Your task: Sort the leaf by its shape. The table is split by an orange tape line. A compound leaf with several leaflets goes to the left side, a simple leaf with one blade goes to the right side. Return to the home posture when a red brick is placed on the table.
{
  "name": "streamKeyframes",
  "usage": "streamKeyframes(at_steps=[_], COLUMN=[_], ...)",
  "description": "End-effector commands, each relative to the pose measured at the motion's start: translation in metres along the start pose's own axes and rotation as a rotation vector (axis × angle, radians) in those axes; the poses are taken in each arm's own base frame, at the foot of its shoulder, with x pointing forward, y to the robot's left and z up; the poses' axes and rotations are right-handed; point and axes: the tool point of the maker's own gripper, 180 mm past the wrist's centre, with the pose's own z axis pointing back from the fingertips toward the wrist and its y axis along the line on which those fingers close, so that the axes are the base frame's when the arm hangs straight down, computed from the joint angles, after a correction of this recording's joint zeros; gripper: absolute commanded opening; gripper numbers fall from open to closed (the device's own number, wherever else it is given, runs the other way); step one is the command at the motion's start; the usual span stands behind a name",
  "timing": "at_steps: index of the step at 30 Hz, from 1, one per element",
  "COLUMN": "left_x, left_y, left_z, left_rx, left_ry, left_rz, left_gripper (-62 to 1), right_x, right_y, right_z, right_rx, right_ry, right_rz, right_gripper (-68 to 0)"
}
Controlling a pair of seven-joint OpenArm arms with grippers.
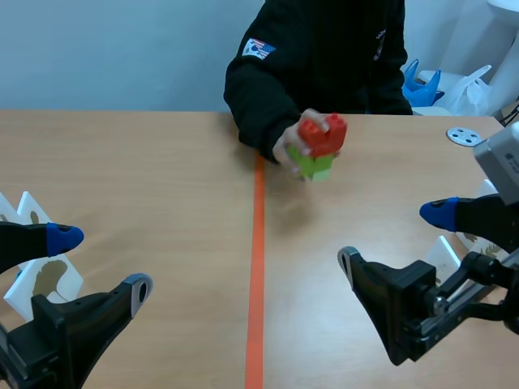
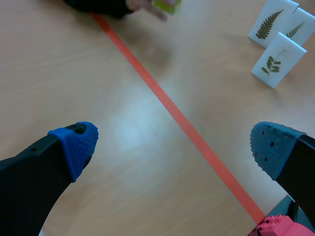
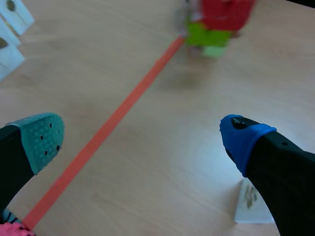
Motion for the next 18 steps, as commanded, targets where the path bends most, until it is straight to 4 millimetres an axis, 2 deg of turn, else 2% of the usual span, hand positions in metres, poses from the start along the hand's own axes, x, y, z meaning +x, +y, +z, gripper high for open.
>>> streamKeyframes(at_steps=[1,18], left_x=[0.0098,0.0099], left_y=[-0.0017,-0.0017], left_z=[0.0,0.0], left_rx=[-0.007,-0.007], left_ry=[-0.034,-0.034], left_rz=[0.0,0.0], left_gripper=[1.4,1.4], right_x=[0.0074,0.0089], right_y=[-0.0094,-0.0149], right_z=[0.0011,0.0014], right_rx=[-0.028,-0.058], right_ry=[-0.023,-0.031], right_rz=[0.017,0.016], right_gripper=[-1.2,-1.2])
